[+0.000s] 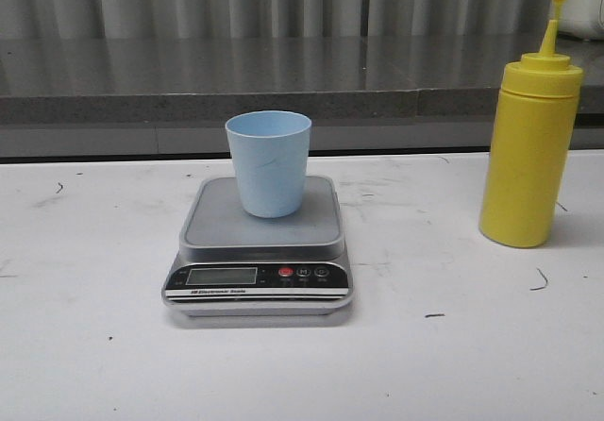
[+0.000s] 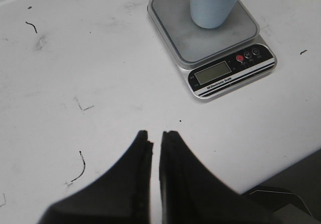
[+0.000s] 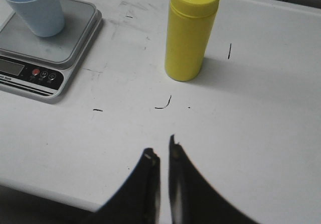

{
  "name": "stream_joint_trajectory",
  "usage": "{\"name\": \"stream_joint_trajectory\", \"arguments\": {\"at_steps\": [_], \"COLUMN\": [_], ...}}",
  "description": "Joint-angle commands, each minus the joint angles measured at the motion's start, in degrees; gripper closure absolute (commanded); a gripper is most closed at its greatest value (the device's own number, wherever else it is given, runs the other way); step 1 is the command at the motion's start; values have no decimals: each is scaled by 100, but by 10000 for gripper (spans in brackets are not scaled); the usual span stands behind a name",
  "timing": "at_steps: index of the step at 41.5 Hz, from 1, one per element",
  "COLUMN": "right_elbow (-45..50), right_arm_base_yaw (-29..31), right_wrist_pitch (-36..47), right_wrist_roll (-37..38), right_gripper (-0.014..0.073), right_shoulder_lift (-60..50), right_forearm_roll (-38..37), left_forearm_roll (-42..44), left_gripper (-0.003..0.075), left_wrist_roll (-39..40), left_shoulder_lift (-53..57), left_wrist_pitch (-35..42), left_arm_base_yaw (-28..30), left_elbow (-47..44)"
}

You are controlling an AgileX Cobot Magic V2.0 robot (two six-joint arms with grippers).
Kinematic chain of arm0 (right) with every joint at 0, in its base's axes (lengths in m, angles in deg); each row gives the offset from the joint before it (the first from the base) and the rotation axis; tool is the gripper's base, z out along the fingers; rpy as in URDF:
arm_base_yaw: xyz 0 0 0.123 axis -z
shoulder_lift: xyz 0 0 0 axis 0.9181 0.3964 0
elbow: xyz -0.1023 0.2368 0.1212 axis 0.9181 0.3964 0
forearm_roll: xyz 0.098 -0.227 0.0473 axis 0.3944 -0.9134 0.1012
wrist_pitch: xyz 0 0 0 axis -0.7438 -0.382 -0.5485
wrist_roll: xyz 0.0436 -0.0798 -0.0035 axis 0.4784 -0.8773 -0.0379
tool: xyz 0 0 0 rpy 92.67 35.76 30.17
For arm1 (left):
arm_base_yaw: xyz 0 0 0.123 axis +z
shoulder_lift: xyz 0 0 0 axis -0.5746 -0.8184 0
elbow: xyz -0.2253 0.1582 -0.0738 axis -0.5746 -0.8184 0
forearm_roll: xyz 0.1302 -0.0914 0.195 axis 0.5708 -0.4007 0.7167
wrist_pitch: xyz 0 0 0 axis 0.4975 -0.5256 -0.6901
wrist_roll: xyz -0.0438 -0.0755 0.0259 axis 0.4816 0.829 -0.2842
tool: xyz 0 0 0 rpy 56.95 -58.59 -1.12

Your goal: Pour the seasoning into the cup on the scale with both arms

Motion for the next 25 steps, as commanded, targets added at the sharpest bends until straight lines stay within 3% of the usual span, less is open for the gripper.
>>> {"name": "stream_joint_trajectory", "arguments": {"at_steps": [1,25], "right_elbow": [-183,-183], "right_arm_base_yaw": [-2,-2], "right_wrist_pitch": [360,314], "right_wrist_roll": [-45,-45], "right_gripper": [714,715], "right_shoulder_lift": [21,21], "right_forearm_roll": [-49,-49], "left_forearm_roll": [-35,-48], "left_gripper": [740,740], "left_wrist_roll": [53,53], "left_shoulder_lift": [-5,66], "left_wrist_pitch": [381,442], "left_arm_base_yaw": [-24,-56], "left_elbow": [139,62]}}
